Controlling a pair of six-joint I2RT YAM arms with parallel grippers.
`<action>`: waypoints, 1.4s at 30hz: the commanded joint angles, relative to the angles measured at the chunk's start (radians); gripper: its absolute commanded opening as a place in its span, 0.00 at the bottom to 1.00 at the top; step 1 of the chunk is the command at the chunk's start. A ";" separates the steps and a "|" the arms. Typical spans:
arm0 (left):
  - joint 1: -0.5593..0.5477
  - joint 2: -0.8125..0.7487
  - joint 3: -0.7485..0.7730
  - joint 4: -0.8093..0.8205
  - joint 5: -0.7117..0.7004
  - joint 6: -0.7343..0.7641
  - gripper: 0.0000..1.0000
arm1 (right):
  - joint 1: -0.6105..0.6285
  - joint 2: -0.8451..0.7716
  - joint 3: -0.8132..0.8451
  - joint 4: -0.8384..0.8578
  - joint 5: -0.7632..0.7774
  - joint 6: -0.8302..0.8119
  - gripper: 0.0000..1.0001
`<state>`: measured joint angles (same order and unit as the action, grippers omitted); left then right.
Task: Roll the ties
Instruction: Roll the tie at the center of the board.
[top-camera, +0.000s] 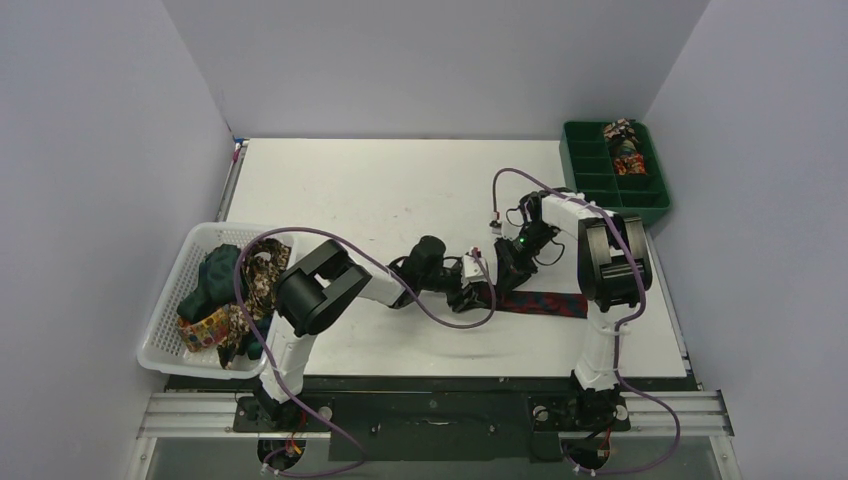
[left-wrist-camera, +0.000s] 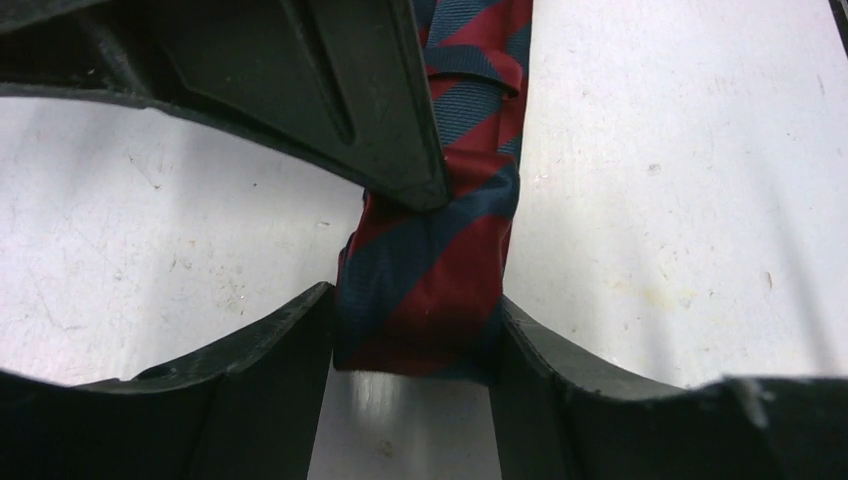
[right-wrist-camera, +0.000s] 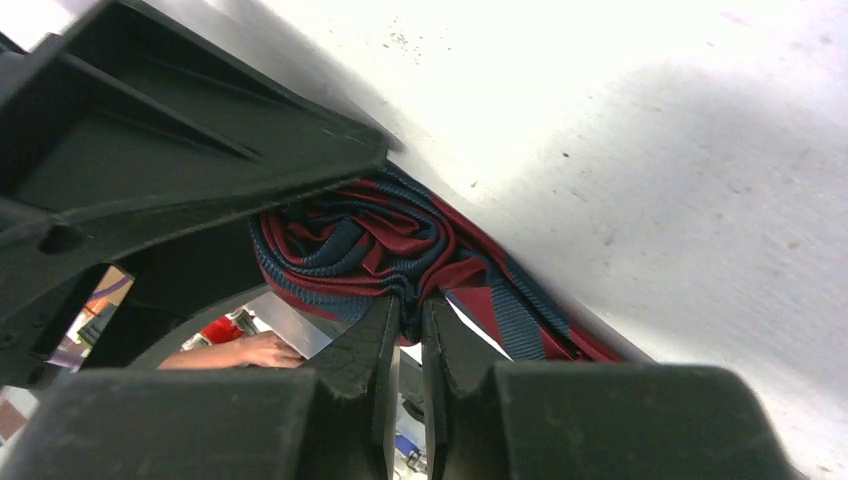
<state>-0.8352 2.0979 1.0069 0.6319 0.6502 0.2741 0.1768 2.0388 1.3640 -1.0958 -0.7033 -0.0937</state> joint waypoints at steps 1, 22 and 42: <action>0.026 0.012 -0.022 -0.135 0.033 0.022 0.56 | 0.000 0.046 -0.013 0.104 0.348 -0.063 0.00; -0.017 0.029 0.033 0.178 0.057 -0.284 0.83 | 0.111 0.063 0.019 0.132 0.355 -0.021 0.00; -0.023 -0.058 -0.192 0.048 -0.286 -0.167 0.09 | 0.167 0.135 0.224 0.172 0.180 0.003 0.00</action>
<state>-0.8642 2.1059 0.9115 0.8772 0.4843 -0.0422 0.3099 2.1197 1.5200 -1.1534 -0.5240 -0.0807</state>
